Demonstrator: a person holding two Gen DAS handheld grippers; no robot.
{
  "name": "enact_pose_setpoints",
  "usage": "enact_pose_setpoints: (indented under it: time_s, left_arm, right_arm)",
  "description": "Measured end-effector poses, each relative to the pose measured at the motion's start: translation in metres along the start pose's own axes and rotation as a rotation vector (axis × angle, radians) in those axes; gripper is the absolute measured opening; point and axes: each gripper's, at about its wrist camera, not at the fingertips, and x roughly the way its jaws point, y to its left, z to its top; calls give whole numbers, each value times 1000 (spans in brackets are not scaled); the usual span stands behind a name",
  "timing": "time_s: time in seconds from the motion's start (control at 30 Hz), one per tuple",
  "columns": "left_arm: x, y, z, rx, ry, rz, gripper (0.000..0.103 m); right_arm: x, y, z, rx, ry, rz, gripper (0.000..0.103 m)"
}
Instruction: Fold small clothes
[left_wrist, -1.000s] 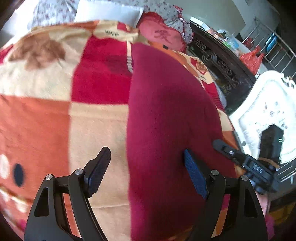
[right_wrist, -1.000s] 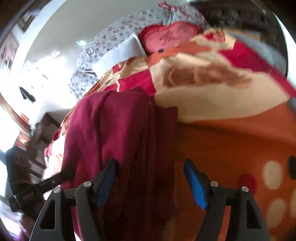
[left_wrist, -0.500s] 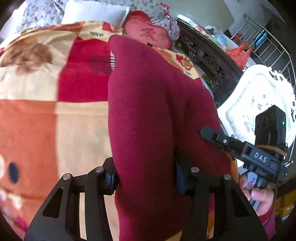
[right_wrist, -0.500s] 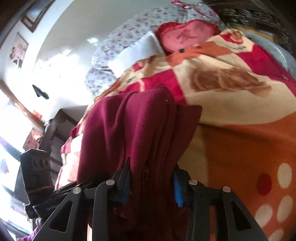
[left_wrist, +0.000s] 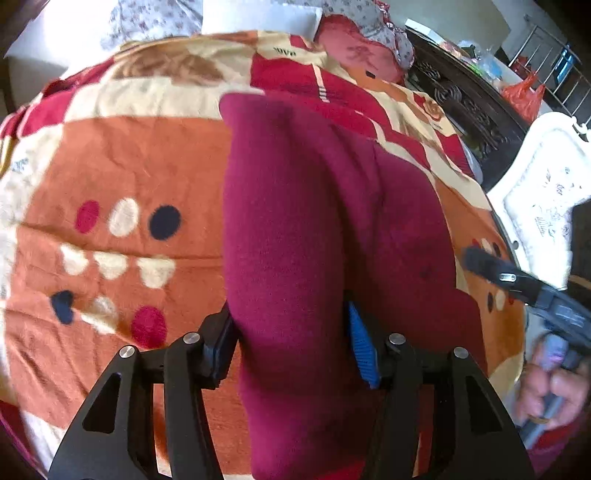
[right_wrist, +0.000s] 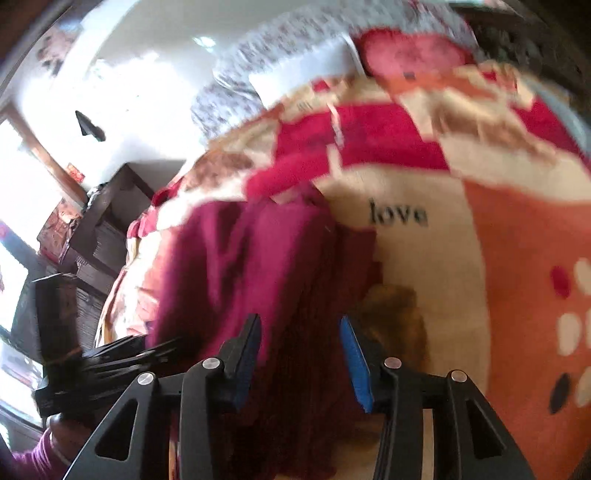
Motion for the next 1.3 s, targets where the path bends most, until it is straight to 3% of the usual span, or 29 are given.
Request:
enact_pose_setpoints:
  time_s: [0.17,0.27,0.33,0.43,0.57,0.67,0.73,0.93,1.3]
  left_arm:
    - [-6,0,-7,-11,-28,49,55]
    - [-15,-3,-9,-10,-65,84,55]
    - [-24,-3,-11,6,-112,119,55]
    - [-33,-7,-8,25,-152,158,55]
    - [-44,-10,-8,33,-195,199,55]
    - [-52,-14,-11,42,-220,209,55]
    - [-55,-17,-12,45,-228,209,55]
    - [-67,-23,-17,43,-244,207,55]
    - [-83,-24,-22,35,-281,219,55]
  right_arm:
    - [-10,53,-5,-205,7,11,35]
    - [12,61,-24,-274,56,-107,34]
    - [31,46,-34,-270,106,-179,34]
    - [33,26,-45,-176,95,-132,34]
    - [11,34,-41,-158,55,-115,34]
    - [-10,45,-34,-179,-10,-135,36]
    - [-21,55,-31,-181,-49,-150,50]
    - [-30,73,-26,-186,-119,-226,50]
    - [-32,80,-29,-155,-118,-232,51]
